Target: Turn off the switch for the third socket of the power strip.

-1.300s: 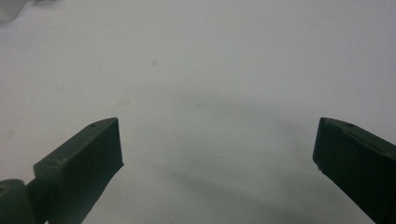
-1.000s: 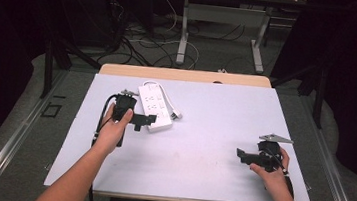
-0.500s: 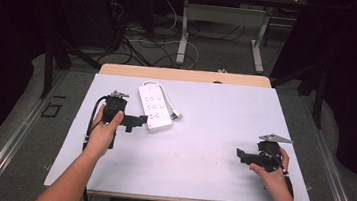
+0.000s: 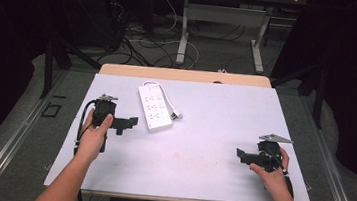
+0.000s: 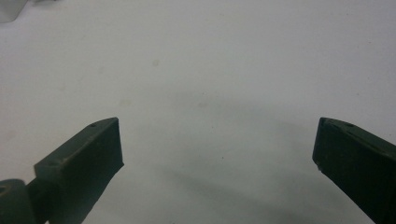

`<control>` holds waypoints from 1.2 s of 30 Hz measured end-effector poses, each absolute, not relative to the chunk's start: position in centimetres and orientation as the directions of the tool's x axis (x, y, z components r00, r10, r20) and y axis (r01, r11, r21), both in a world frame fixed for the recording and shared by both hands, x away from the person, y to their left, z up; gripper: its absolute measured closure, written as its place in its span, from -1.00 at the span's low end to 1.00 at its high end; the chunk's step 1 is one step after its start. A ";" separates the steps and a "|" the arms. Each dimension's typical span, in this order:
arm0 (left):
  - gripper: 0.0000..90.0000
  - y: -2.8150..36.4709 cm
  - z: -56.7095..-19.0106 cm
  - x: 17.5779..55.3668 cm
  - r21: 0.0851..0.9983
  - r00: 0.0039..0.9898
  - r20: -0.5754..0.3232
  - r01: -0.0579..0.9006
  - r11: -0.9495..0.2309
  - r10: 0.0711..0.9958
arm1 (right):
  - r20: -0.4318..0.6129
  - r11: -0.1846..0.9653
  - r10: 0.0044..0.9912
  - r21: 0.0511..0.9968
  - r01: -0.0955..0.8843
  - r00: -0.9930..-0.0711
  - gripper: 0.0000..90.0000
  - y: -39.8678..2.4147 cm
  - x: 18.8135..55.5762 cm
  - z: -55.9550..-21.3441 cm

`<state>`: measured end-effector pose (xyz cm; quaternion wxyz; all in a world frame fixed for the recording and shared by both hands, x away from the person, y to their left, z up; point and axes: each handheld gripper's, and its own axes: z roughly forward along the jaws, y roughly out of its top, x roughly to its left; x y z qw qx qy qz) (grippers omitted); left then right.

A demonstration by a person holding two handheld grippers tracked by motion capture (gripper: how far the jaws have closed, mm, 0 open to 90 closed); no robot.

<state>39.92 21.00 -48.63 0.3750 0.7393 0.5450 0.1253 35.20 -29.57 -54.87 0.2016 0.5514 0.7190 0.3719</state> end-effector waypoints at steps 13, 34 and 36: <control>-0.99 23.5 -50.1 39.0 0.677 0.321 -0.236 0.732 -0.082 0.917 | 0.121 0.113 0.944 0.757 0.644 -0.308 -0.98 -29.6 35.1 -54.8; -0.98 25.2 -53.4 38.4 0.667 0.288 -0.254 0.743 -0.048 0.923 | 0.113 0.124 0.942 0.761 0.637 -0.317 -0.98 -29.6 35.2 -54.8; -0.98 25.3 -53.6 38.4 0.668 0.281 -0.249 0.743 -0.046 0.927 | 0.113 0.123 0.941 0.763 0.635 -0.318 -0.98 -29.6 35.2 -54.8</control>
